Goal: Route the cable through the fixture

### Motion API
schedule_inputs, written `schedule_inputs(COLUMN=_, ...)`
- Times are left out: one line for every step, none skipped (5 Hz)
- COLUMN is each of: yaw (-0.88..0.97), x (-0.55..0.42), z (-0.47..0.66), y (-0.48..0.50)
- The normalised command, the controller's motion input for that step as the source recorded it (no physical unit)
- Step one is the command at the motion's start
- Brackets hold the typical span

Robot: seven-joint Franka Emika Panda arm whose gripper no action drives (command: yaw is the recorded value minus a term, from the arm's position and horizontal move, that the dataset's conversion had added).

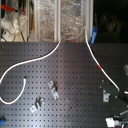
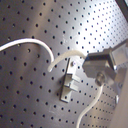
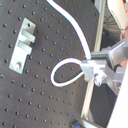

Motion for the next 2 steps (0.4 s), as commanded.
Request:
schedule_inputs(yaw=0.0, x=-0.008, z=0.0, y=-0.018)
schedule_inputs(yaw=-0.65, x=-0.056, z=0.09, y=-0.017)
